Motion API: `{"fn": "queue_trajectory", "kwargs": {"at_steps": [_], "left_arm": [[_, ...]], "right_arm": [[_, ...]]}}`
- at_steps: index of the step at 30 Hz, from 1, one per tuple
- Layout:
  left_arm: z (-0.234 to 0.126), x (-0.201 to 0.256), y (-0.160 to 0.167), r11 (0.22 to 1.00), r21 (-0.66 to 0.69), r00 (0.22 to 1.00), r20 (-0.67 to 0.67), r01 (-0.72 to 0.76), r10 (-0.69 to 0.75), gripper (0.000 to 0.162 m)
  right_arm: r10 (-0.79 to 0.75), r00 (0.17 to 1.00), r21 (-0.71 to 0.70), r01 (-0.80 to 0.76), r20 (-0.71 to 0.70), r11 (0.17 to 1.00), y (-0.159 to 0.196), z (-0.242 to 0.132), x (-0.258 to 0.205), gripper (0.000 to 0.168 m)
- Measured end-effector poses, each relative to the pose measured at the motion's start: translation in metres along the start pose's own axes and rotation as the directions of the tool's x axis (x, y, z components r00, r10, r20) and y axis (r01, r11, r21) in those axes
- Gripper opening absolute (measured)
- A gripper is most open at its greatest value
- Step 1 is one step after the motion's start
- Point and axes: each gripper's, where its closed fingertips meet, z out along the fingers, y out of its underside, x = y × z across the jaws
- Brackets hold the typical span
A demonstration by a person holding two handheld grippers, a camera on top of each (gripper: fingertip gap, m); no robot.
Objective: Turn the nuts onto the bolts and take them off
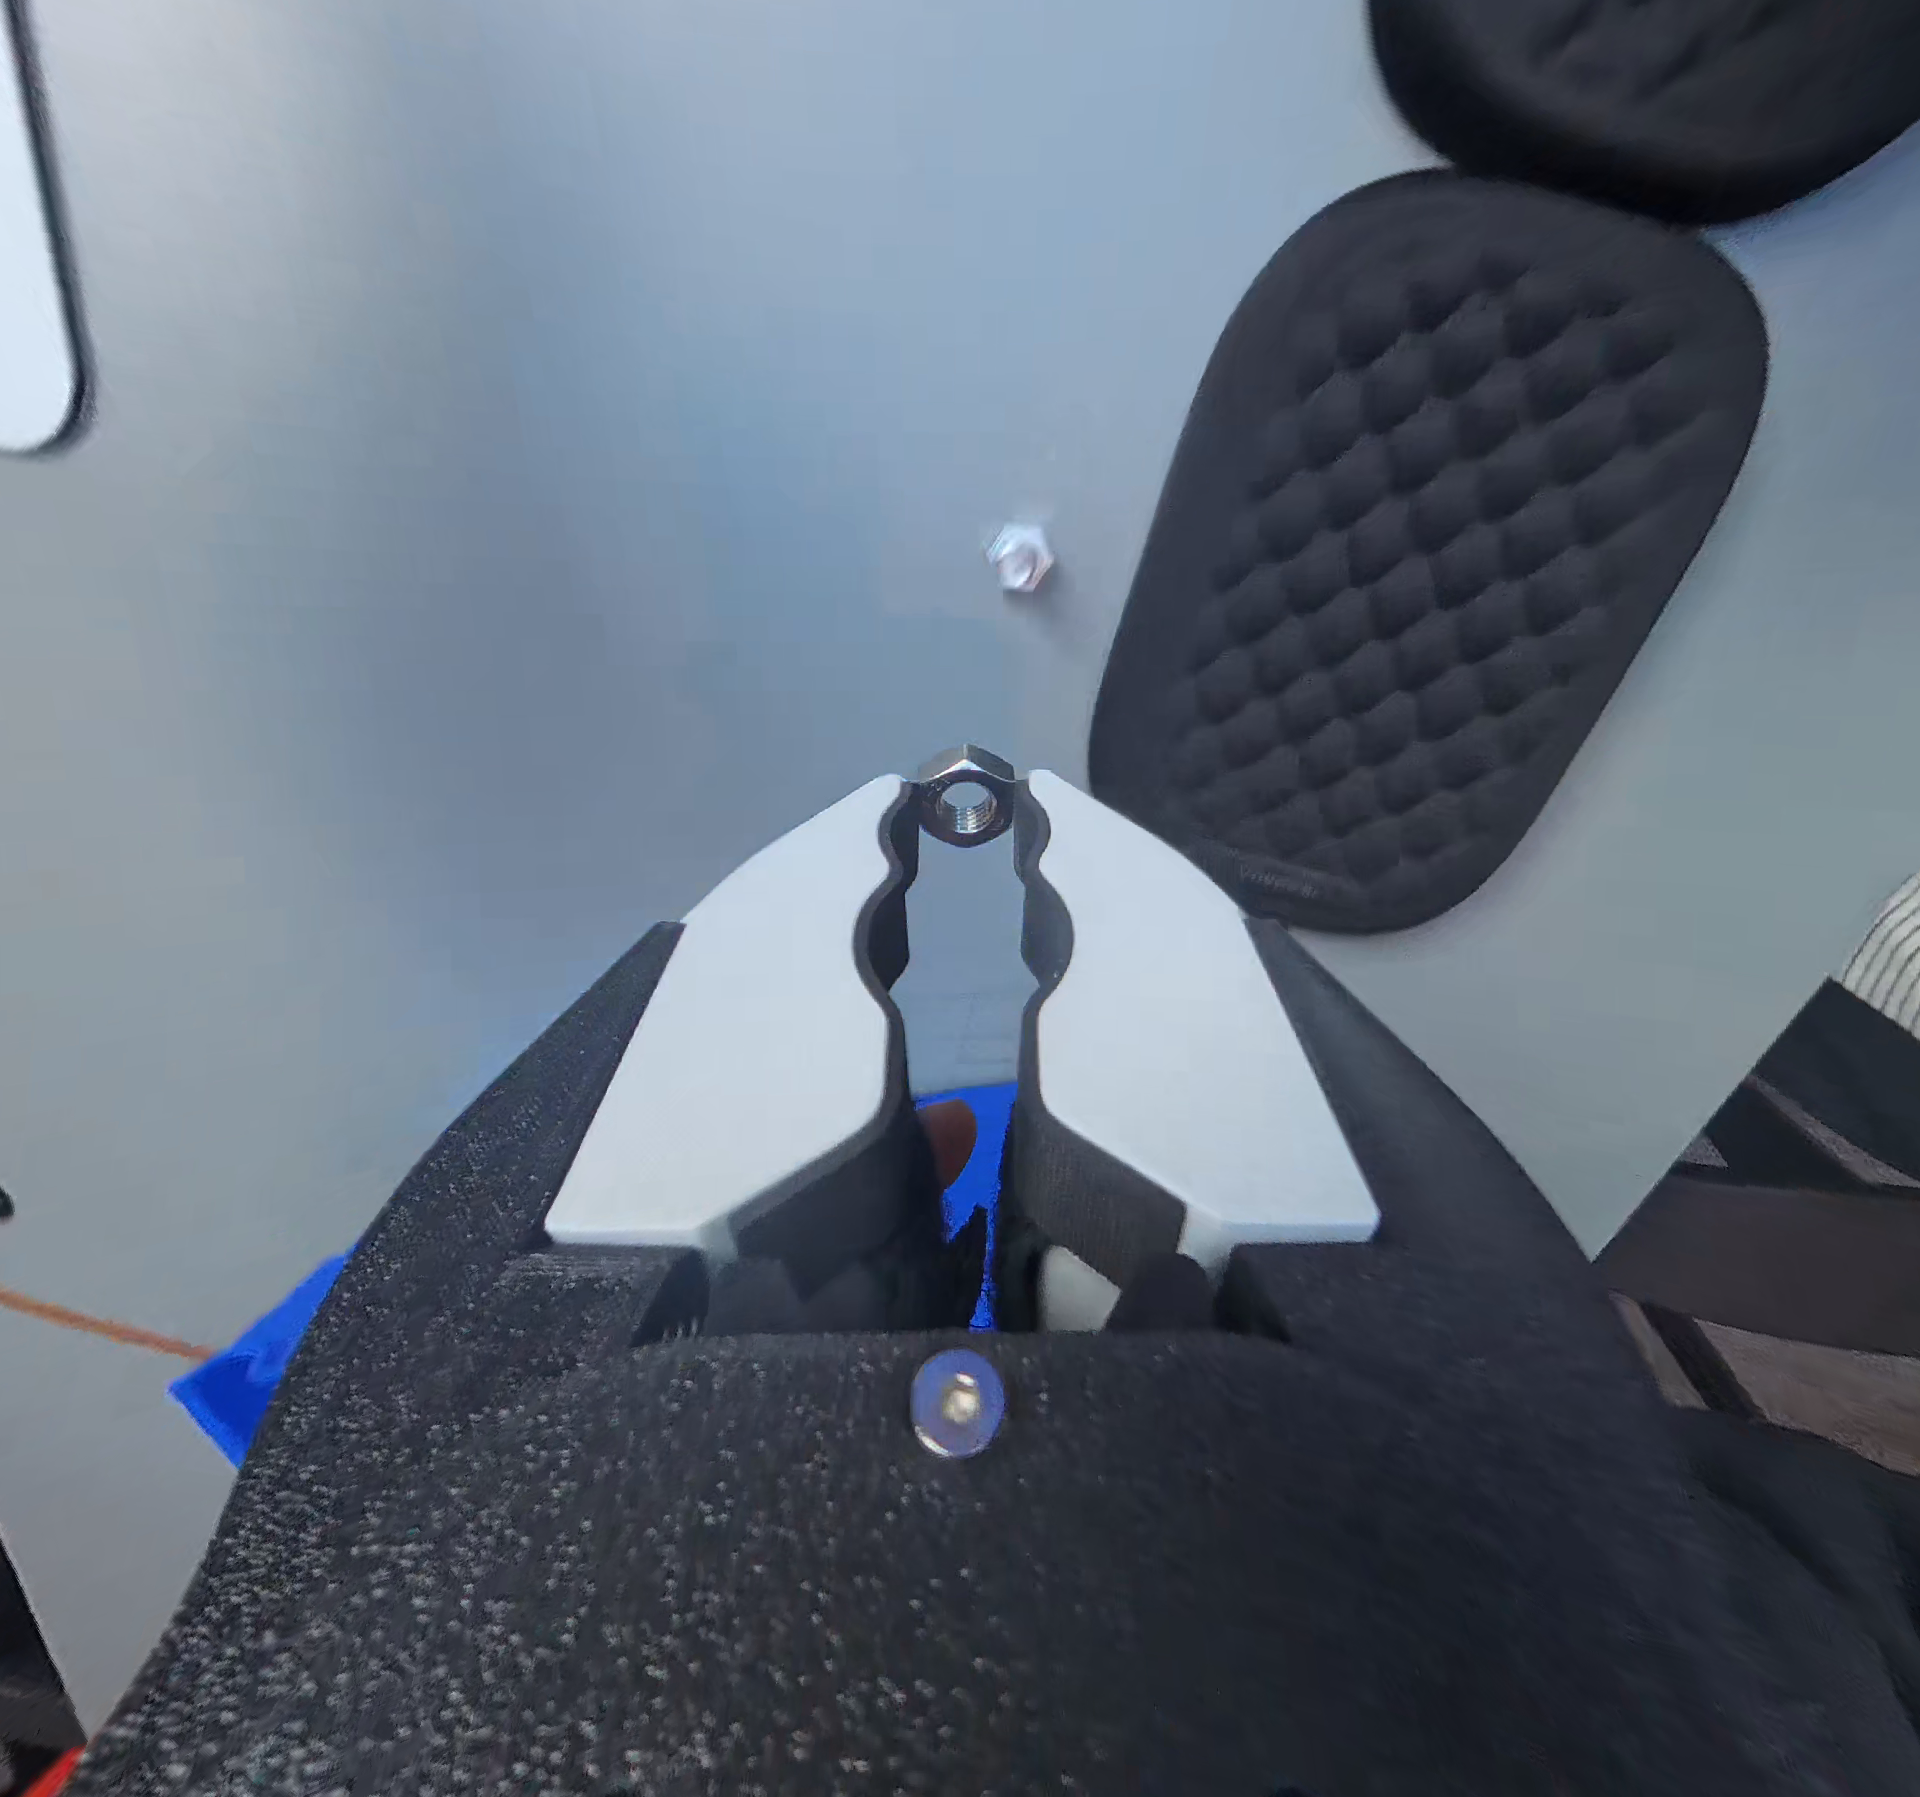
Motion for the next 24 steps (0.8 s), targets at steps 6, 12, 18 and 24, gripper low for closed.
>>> {"fn": "queue_trajectory", "kwargs": {"at_steps": [6, 12, 18, 24], "left_arm": [[0.046, 0.028, -0.053, 0.989, -0.025, 0.985, -0.092, -0.146, 0.143, 0.017], [0.087, 0.032, -0.058, 0.978, -0.115, 0.980, -0.115, -0.176, 0.163, 0.017], [0.105, 0.030, -0.057, 0.972, -0.154, 0.980, -0.119, -0.177, 0.159, 0.017], [0.111, 0.032, -0.058, 0.974, -0.154, 0.979, -0.141, -0.168, 0.147, 0.017]], "right_arm": [[0.014, 1.000, 0.016, -0.014, -0.010, 1.000, -0.002, -0.002, 0.003, 0.059], [0.005, 1.000, 0.010, -0.004, -0.006, 1.000, -0.001, -0.001, 0.001, 0.059], [0.001, 1.000, 0.003, -0.001, -0.003, 1.000, 0.000, 0.000, 0.000, 0.059], [0.002, 1.000, 0.001, -0.002, -0.002, 1.000, 0.000, 0.000, 0.000, 0.059]]}}
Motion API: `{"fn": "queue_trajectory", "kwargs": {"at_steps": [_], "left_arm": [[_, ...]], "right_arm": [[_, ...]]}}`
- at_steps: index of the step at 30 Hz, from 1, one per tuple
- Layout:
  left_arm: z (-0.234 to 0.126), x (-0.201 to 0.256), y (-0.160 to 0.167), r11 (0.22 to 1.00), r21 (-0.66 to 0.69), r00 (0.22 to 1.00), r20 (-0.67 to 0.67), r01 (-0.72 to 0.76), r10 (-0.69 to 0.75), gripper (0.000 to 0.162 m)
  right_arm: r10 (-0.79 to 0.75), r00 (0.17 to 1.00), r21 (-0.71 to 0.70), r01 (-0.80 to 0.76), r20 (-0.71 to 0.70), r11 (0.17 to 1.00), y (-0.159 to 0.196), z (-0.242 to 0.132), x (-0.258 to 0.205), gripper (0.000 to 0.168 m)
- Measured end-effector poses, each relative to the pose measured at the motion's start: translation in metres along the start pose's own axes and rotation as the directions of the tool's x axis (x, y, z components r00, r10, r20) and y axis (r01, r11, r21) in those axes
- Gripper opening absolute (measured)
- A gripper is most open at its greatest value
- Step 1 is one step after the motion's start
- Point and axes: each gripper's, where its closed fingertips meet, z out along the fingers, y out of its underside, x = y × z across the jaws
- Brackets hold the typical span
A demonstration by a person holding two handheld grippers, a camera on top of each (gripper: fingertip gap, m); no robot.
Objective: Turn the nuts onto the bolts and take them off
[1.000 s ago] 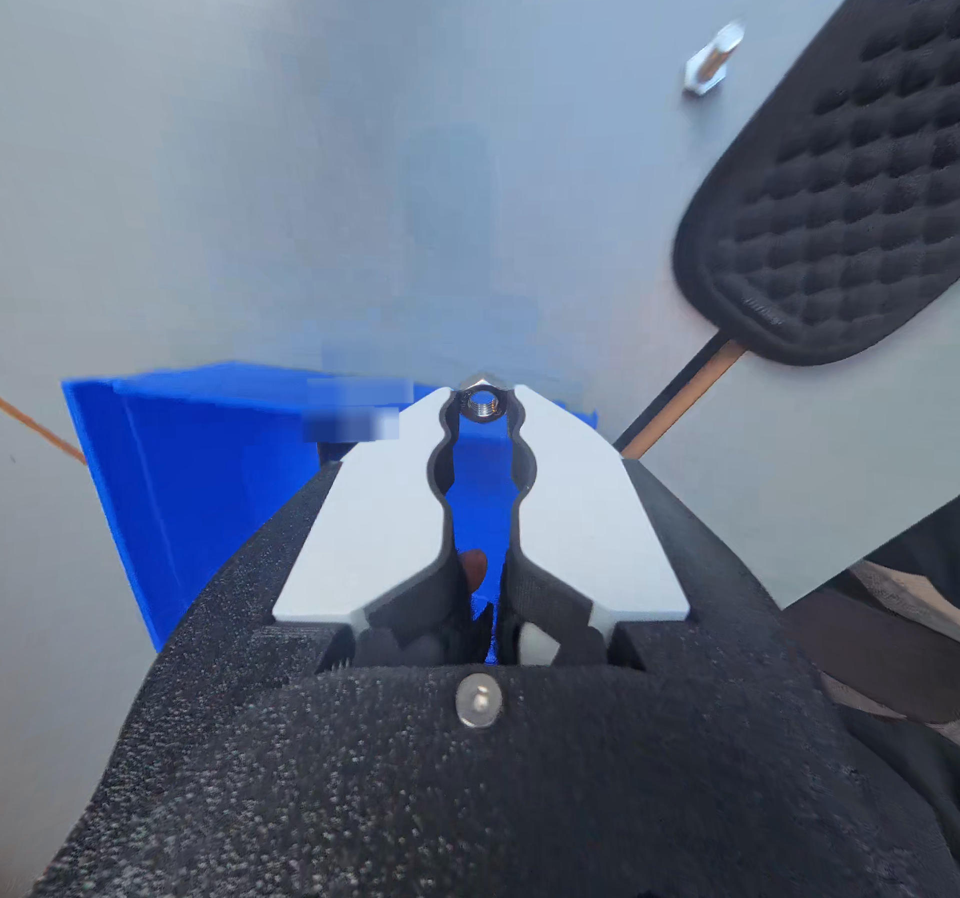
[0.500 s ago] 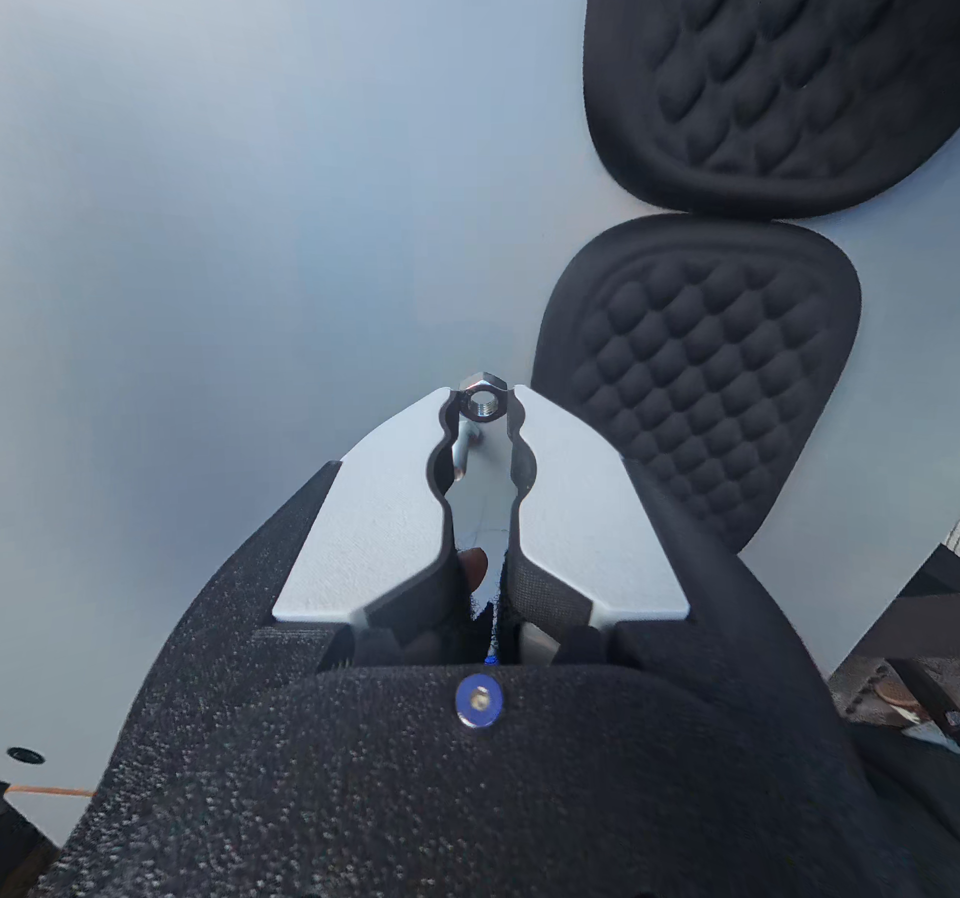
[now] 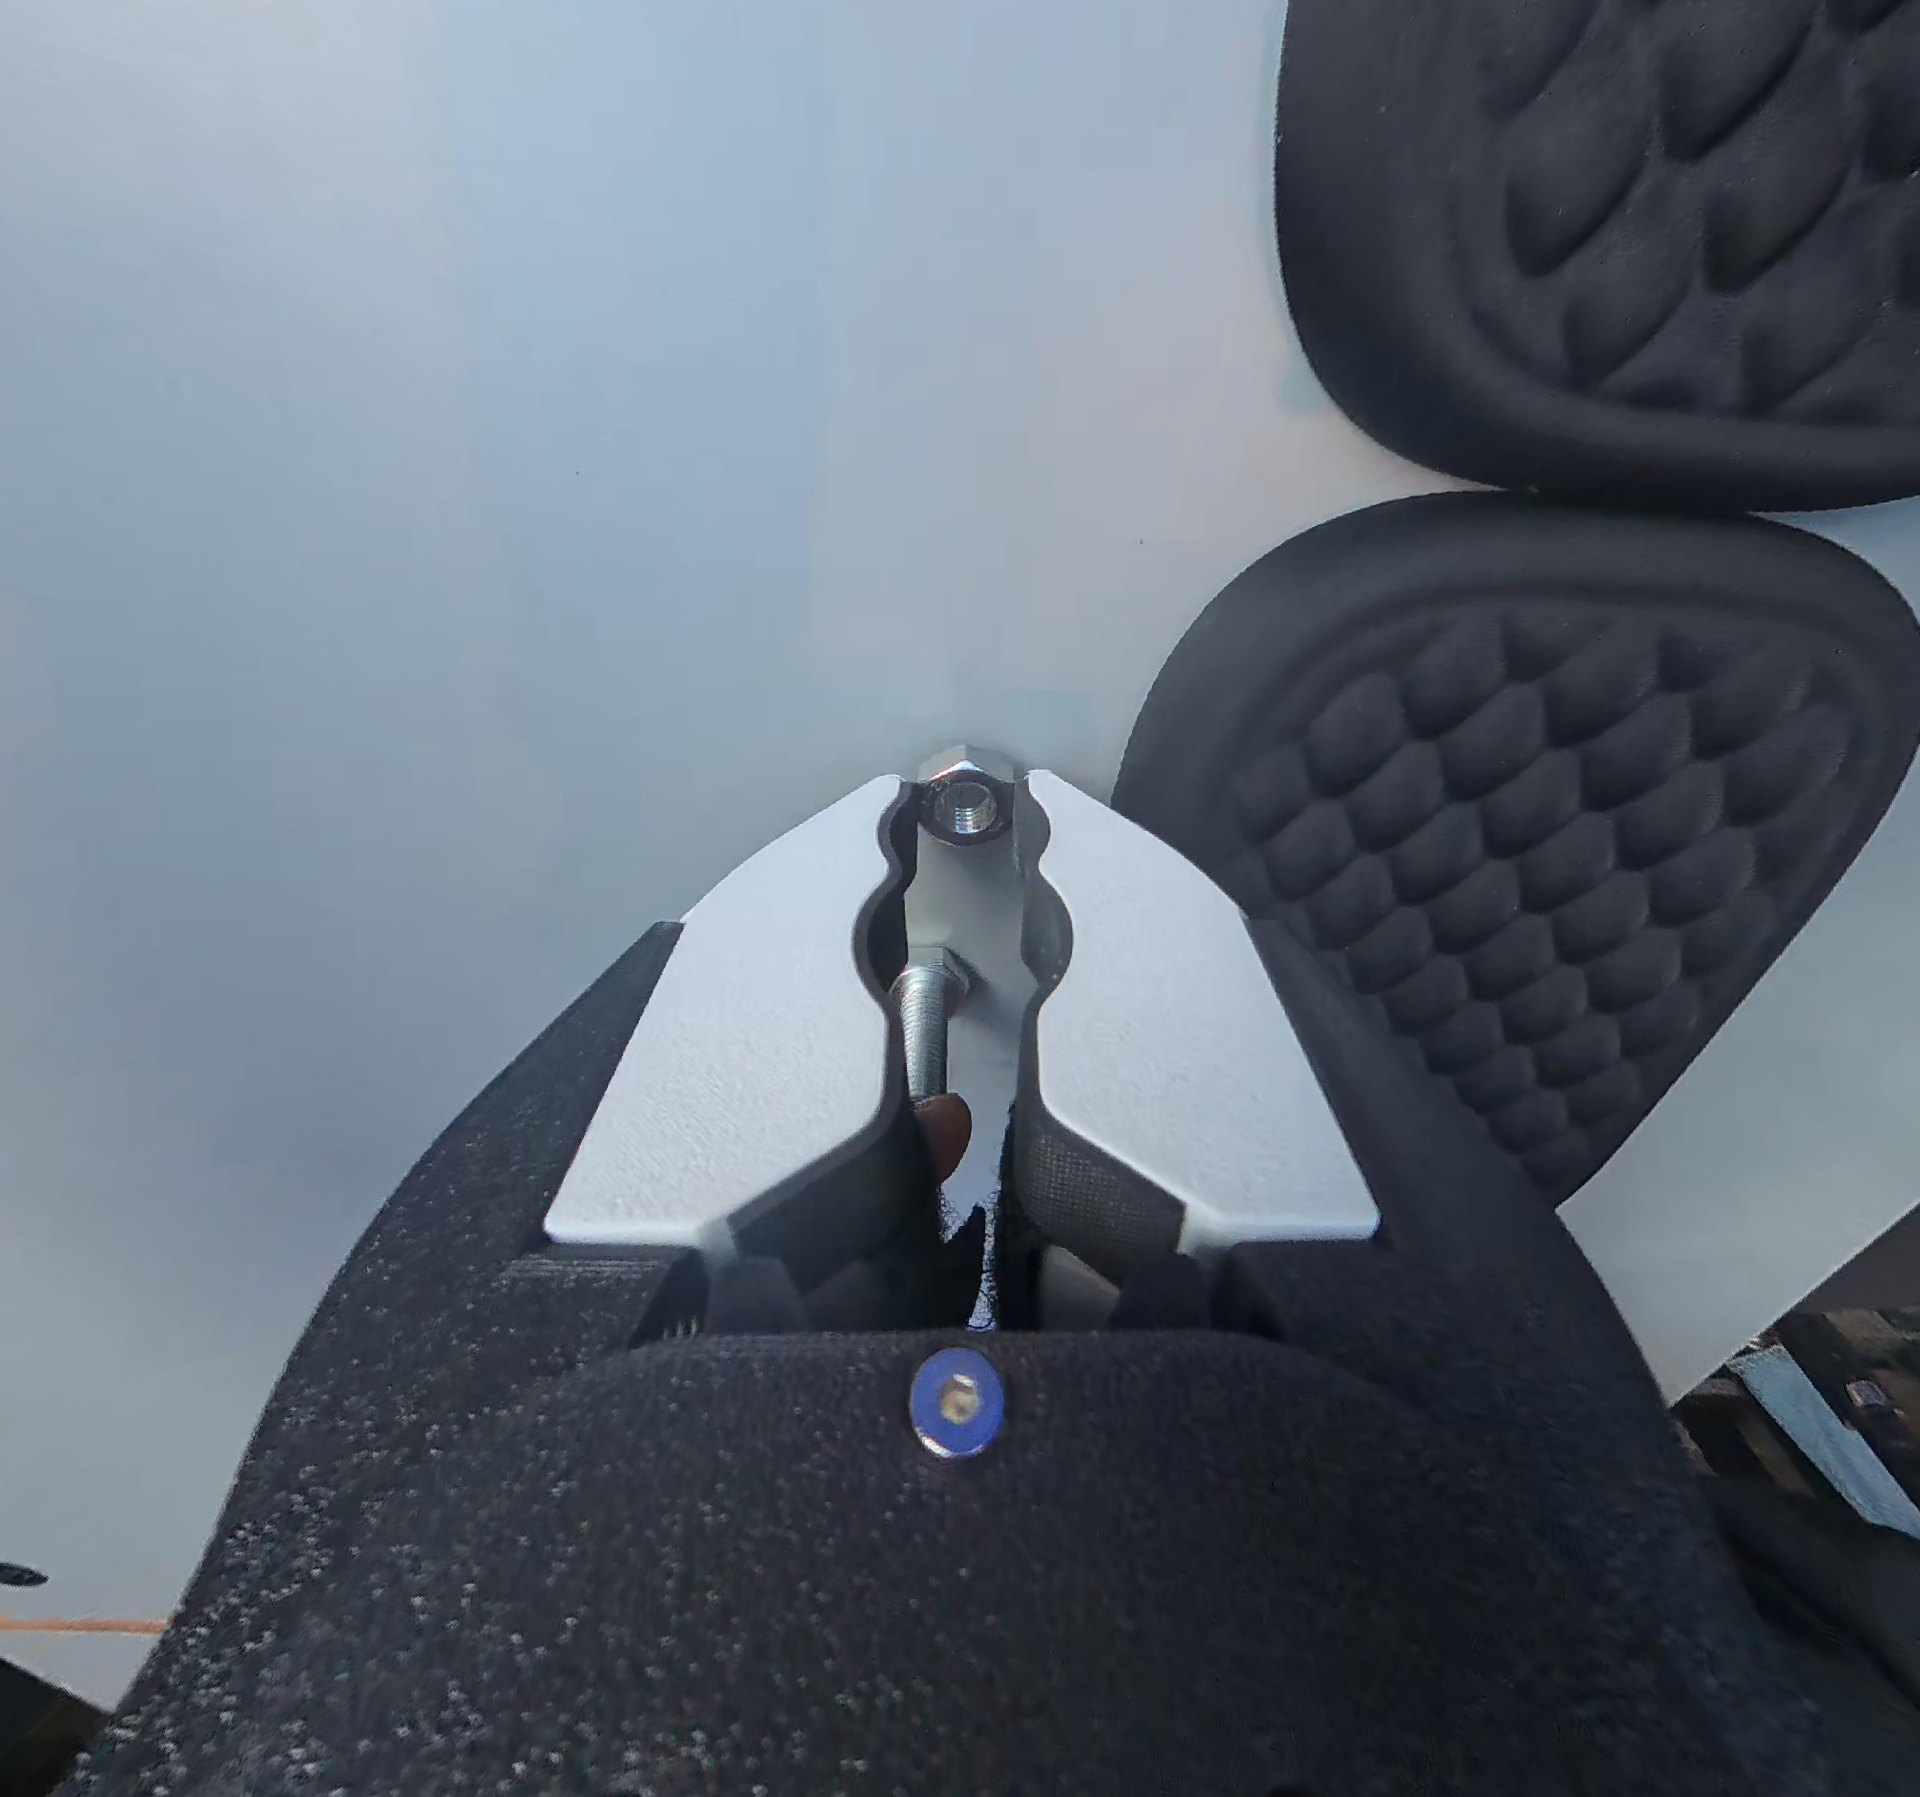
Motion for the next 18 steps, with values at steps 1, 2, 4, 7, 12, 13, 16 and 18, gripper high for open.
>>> {"fn": "queue_trajectory", "kwargs": {"at_steps": [1, 2, 4, 7, 12, 13, 16, 18], "left_arm": [[0.001, 0.000, 0.000, 1.000, 0.001, 1.000, -0.004, 0.001, -0.001, 0.017], [0.002, 0.000, 0.000, 1.000, 0.003, 1.000, -0.006, 0.002, -0.002, 0.017], [0.002, 0.000, -0.001, 1.000, 0.022, 1.000, -0.005, 0.010, -0.010, 0.024], [-0.009, -0.001, -0.006, 0.993, 0.115, 0.999, -0.007, 0.038, -0.037, 0.035], [-0.067, -0.009, -0.032, 0.813, 0.578, 0.991, 0.049, 0.071, -0.121, 0.053], [-0.085, -0.010, -0.035, 0.718, 0.693, 0.988, 0.057, 0.062, -0.141, 0.054], [-0.128, -0.003, -0.028, 0.395, 0.917, 0.980, 0.026, 0.055, -0.198, 0.056], [-0.144, 0.006, -0.014, 0.202, 0.979, 0.979, 0.013, 0.028, -0.201, 0.054]], "right_arm": [[0.000, 1.000, 0.000, 0.000, 0.001, 1.000, 0.000, 0.000, 0.000, 0.059], [-0.001, 1.000, -0.001, 0.001, 0.001, 1.000, 0.000, 0.000, 0.000, 0.059], [0.000, 1.000, -0.001, 0.000, 0.001, 1.000, 0.000, 0.000, 0.000, 0.059], [0.006, 1.000, -0.002, -0.006, 0.001, 1.000, 0.000, 0.000, 0.000, 0.059], [0.006, 1.000, 0.001, -0.006, 0.003, 1.000, 0.000, 0.000, 0.000, 0.059], [0.008, 1.000, -0.001, -0.008, 0.003, 1.000, 0.000, 0.000, 0.000, 0.059], [0.010, 1.000, -0.011, -0.010, 0.007, 1.000, 0.002, 0.001, 0.000, 0.059], [0.007, 1.000, -0.023, -0.006, 0.010, 1.000, 0.003, 0.002, -0.001, 0.059]]}}
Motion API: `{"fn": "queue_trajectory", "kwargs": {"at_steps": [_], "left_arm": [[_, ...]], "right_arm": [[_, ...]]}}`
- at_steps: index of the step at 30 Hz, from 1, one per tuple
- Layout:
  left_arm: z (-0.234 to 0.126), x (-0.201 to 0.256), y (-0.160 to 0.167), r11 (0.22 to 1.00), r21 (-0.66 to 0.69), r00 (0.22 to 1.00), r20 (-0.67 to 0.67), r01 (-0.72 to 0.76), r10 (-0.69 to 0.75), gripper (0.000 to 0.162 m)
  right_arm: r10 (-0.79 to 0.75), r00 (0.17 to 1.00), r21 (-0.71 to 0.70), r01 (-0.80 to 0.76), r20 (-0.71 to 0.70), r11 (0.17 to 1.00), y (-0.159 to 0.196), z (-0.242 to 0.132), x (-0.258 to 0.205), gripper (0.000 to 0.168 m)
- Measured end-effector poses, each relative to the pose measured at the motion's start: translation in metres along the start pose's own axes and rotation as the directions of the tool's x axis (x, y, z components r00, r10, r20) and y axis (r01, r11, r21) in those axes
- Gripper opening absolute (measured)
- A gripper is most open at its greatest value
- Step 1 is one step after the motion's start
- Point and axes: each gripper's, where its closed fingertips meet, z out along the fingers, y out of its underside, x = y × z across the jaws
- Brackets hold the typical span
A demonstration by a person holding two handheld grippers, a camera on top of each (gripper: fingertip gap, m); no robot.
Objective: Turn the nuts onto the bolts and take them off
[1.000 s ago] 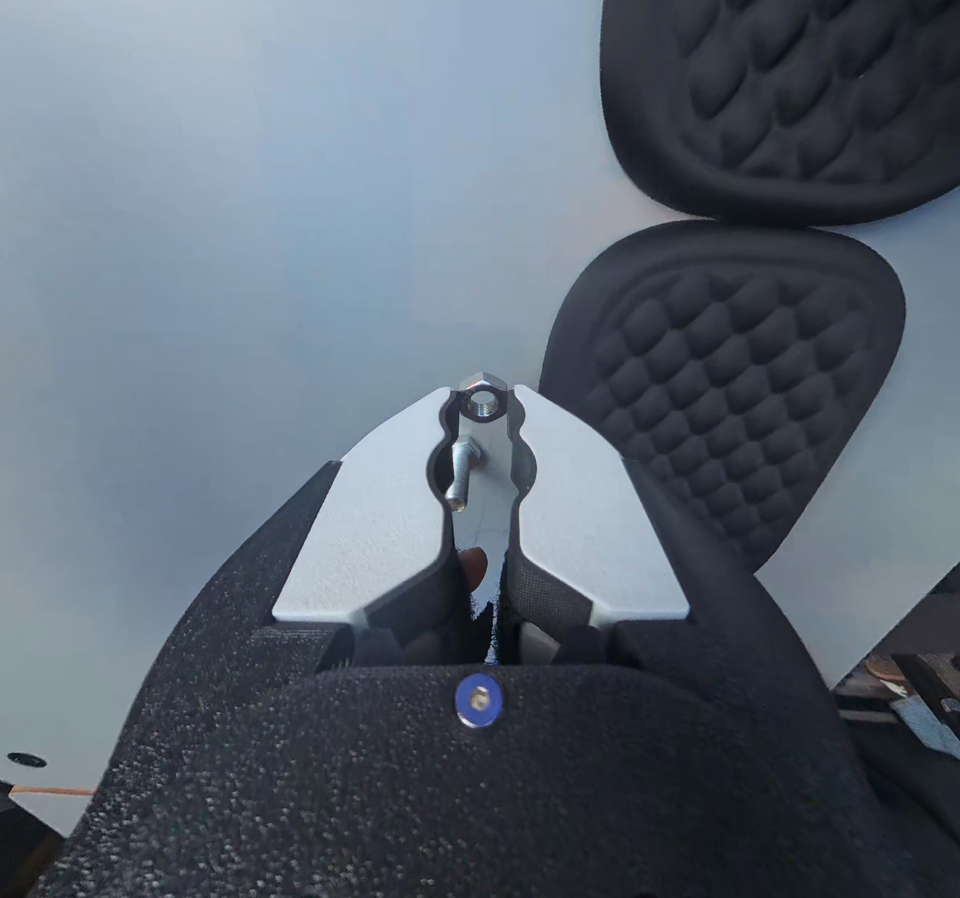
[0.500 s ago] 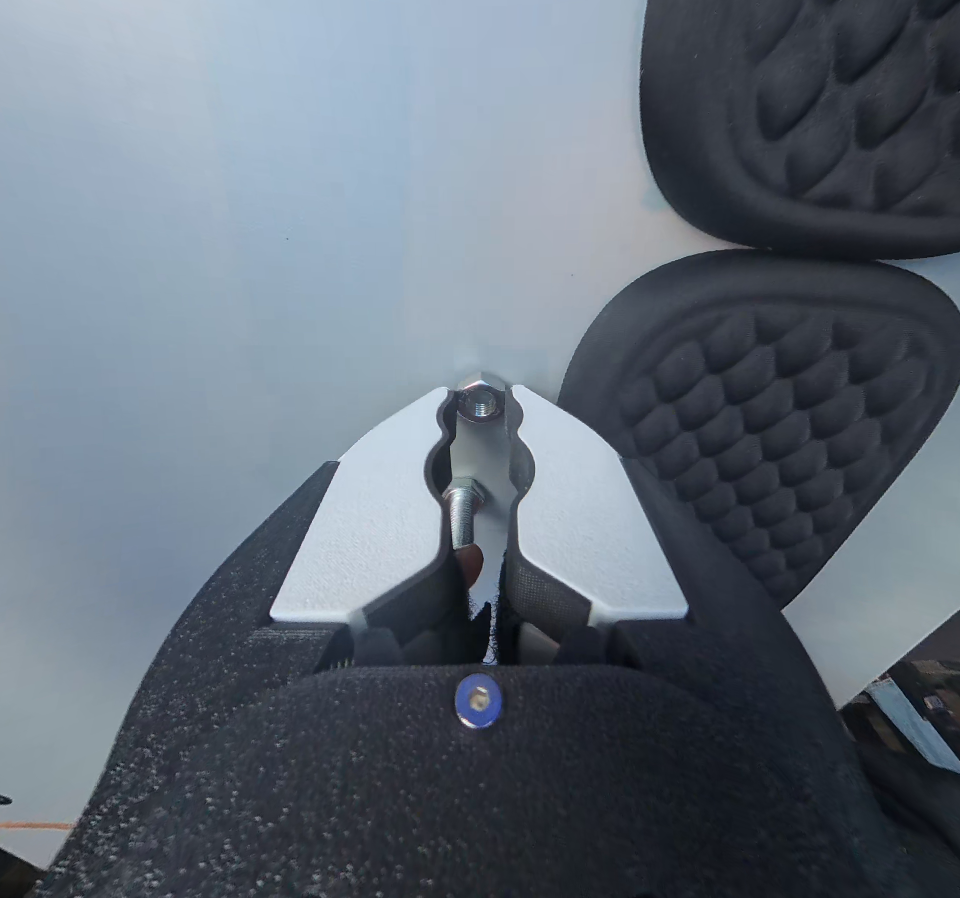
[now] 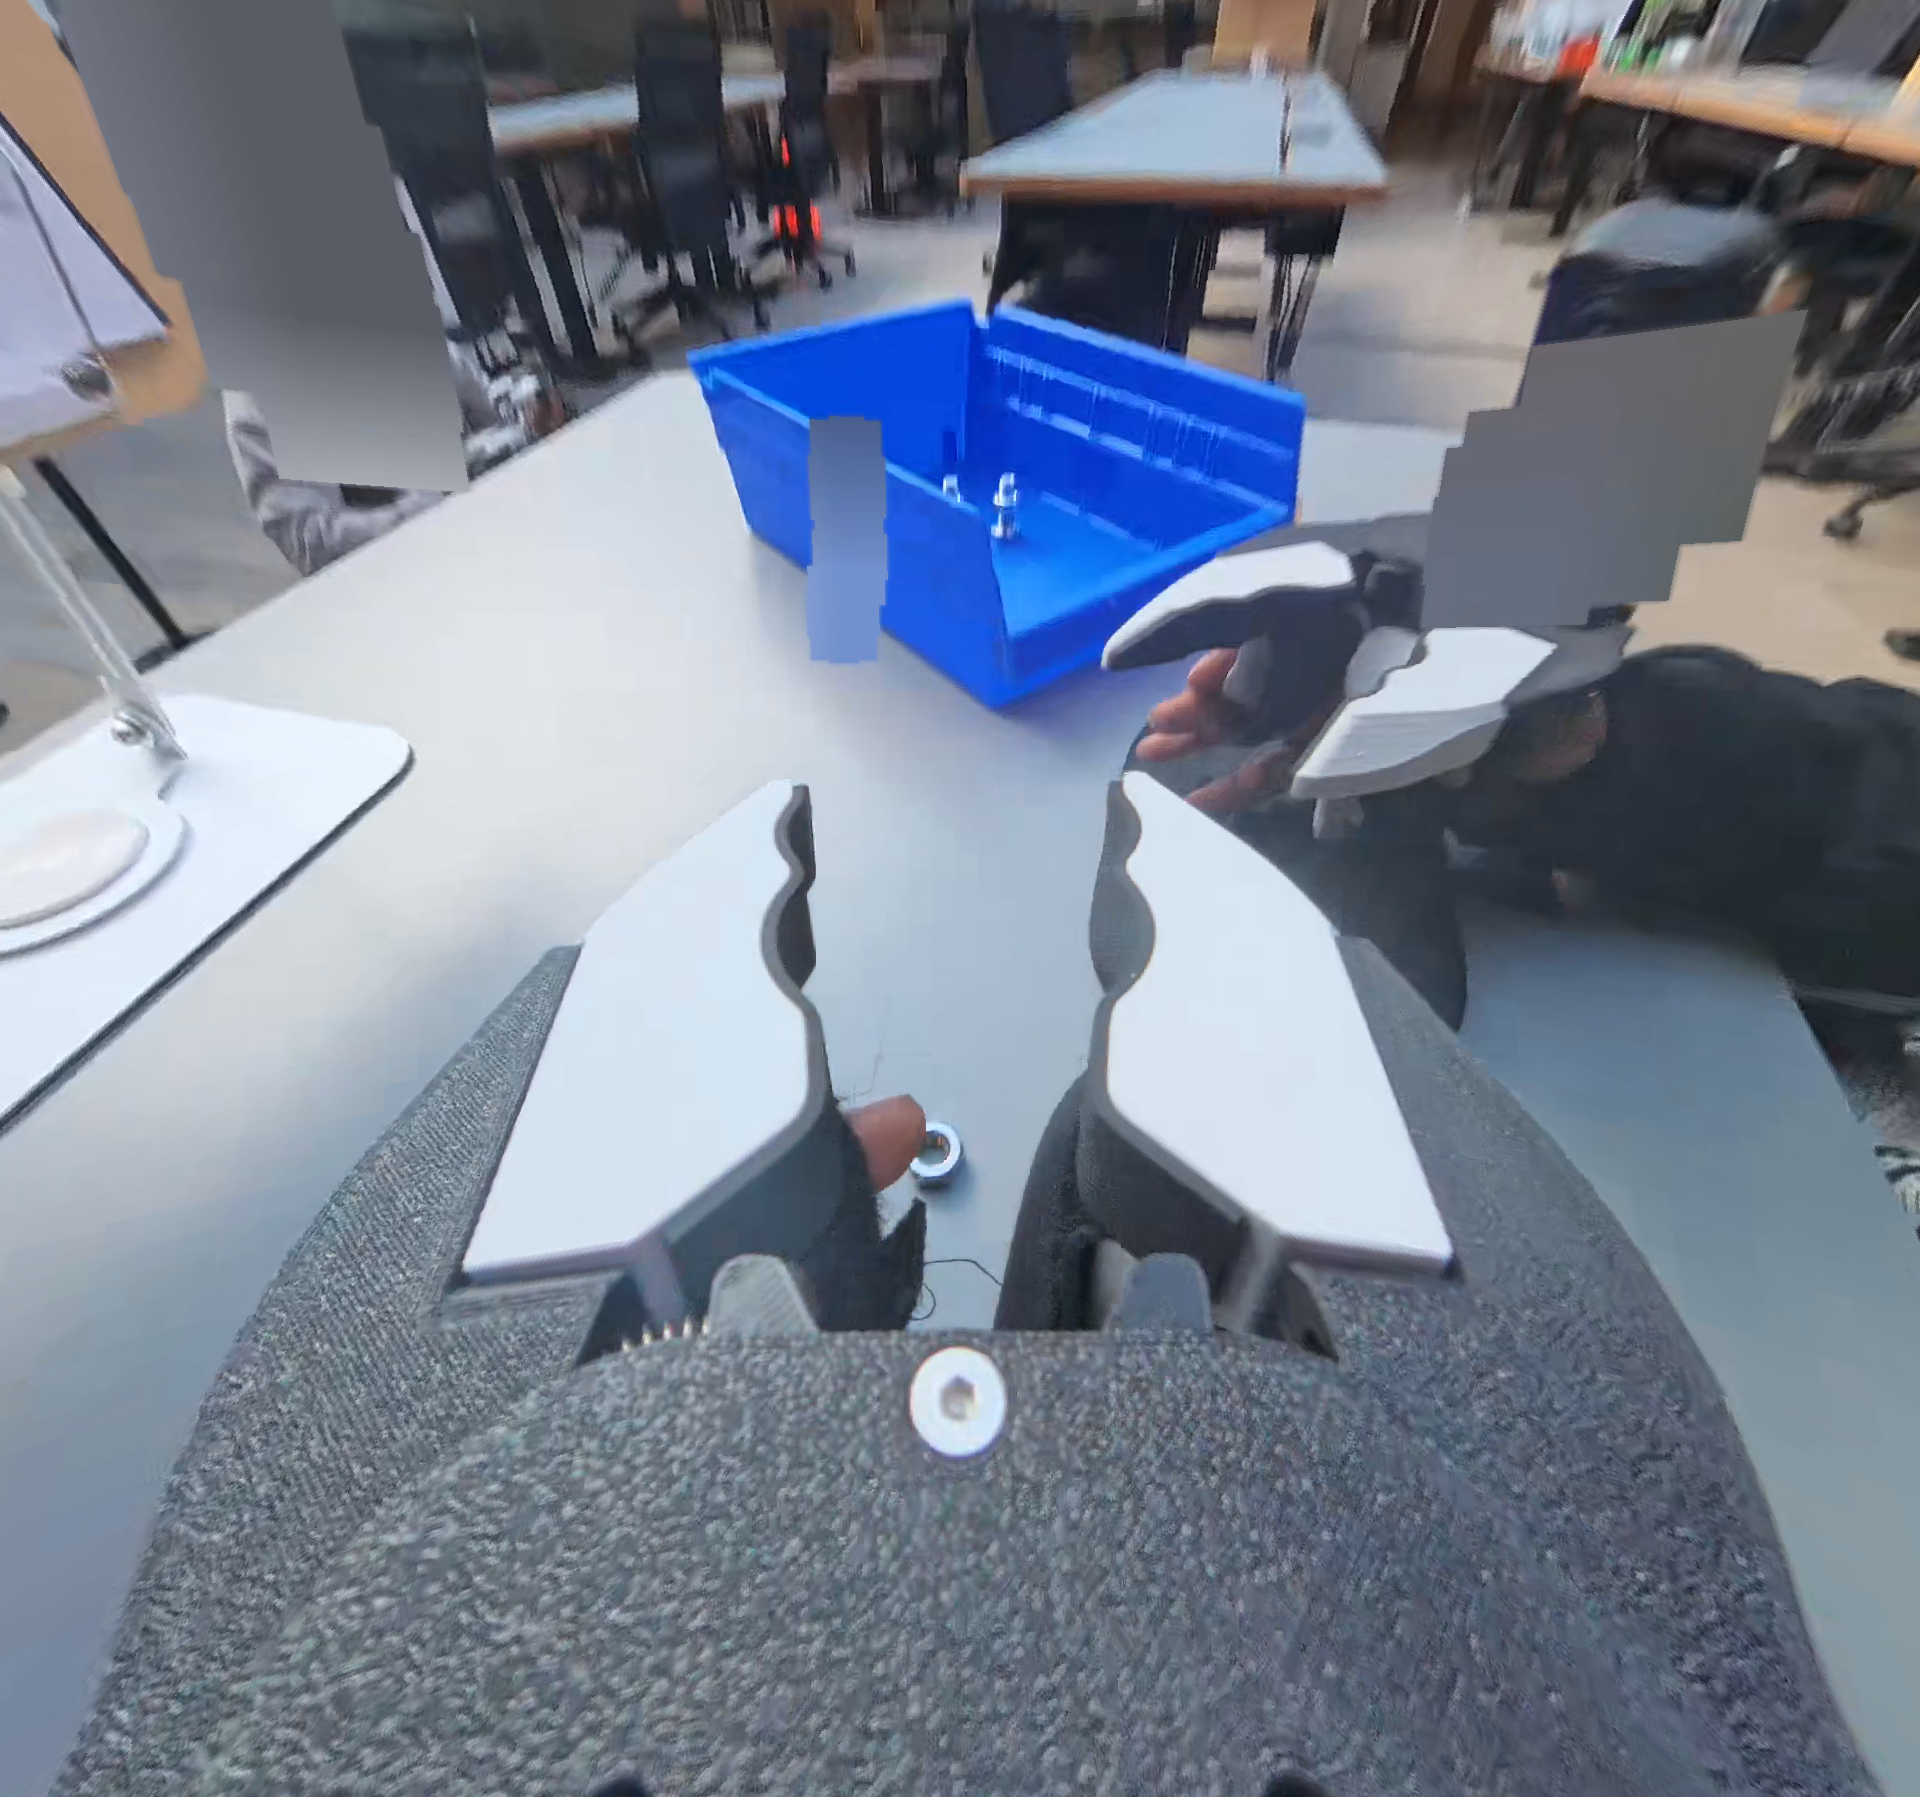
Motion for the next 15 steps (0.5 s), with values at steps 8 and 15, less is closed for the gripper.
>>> {"fn": "queue_trajectory", "kwargs": {"at_steps": [8, 15], "left_arm": [[-0.047, 0.020, 0.019, 0.933, 0.352, 0.996, 0.074, -0.071, 0.048, 0.073], [-0.058, 0.014, 0.028, 0.923, 0.380, 0.995, 0.101, -0.058, 0.022, 0.090]], "right_arm": [[-0.040, 0.998, -0.098, 0.045, 0.046, 0.994, 0.010, 0.009, -0.009, 0.059], [-0.061, 0.969, -0.242, 0.120, 0.238, 0.963, 0.018, 0.048, -0.028, 0.056]]}}
